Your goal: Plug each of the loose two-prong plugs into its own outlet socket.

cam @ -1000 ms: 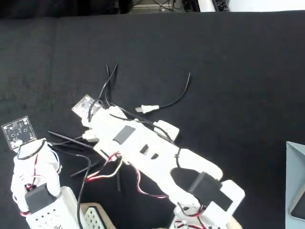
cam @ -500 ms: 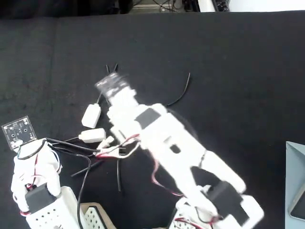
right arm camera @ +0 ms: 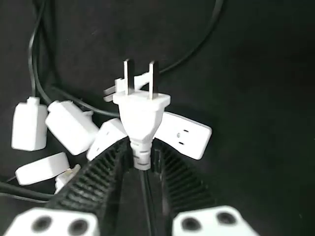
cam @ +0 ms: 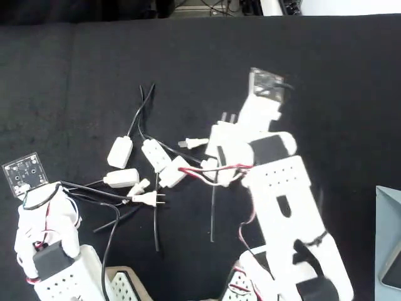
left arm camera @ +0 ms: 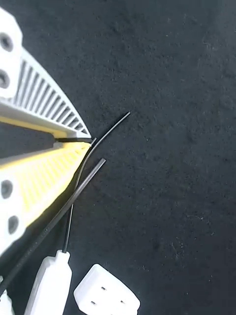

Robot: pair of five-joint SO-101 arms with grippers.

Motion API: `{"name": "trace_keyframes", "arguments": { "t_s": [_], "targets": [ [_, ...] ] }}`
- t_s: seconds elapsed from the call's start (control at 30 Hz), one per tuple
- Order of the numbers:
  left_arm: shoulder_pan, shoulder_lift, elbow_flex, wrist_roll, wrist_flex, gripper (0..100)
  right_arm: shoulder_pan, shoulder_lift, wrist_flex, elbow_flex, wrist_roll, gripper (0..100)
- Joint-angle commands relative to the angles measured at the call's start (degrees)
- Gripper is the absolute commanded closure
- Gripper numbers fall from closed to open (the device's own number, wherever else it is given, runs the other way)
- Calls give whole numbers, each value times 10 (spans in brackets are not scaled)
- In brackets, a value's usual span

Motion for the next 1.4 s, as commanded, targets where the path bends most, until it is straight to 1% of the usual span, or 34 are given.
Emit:
{"name": "trace_keyframes", "arguments": {
  "t_s": [0.0, 0.07, 0.1, 0.17, 0.23, 0.33, 0.4, 0.47, 0.53, 0.6, 0.73, 0.8, 0.9, 1.03, 1.1, 1.2, 1.37],
  "targets": [
    [-3, -1, -2, 2, -13, 970, 68, -32, 5, 30, -15, 982],
    [-3, -1, -2, 2, -13, 970, 93, -39, 5, 52, -16, 972],
    [-3, -1, -2, 2, -13, 970, 102, -42, 5, 61, -17, 946],
    [-3, -1, -2, 2, -13, 970, 113, -46, 6, 77, -31, 861],
    [-3, -1, -2, 2, -13, 970, 114, -51, 6, 87, -29, 773],
    [-3, -1, 0, 2, -13, 970, 113, -65, 6, 94, -4, 686],
    [-3, -1, 4, 2, -19, 970, 116, -81, 6, 94, 39, 675],
    [-3, -1, 15, 2, -35, 970, 119, -101, 6, 94, 105, 685],
    [-3, -1, 22, 2, -49, 970, 127, -122, 6, 94, 196, 706],
    [-3, -1, 26, 2, -54, 970, 130, -138, 7, 95, 309, 737],
    [-3, -1, 26, 2, -54, 970, 130, -155, 18, 116, 595, 796],
    [-3, -1, 27, 2, -54, 970, 130, -153, 13, 126, 700, 809],
    [-3, -1, 27, 2, -54, 970, 130, -153, 13, 136, 812, 797],
    [-3, -1, 27, 2, -54, 970, 129, -152, 13, 140, 928, 727],
    [-3, -1, 27, 2, -54, 970, 129, -152, 13, 139, 953, 671],
    [-3, -1, 28, 2, -54, 970, 127, -151, 13, 138, 958, 611],
    [-3, -1, 28, 2, -54, 970, 127, -100, 13, 137, 1021, 636]
  ]
}}
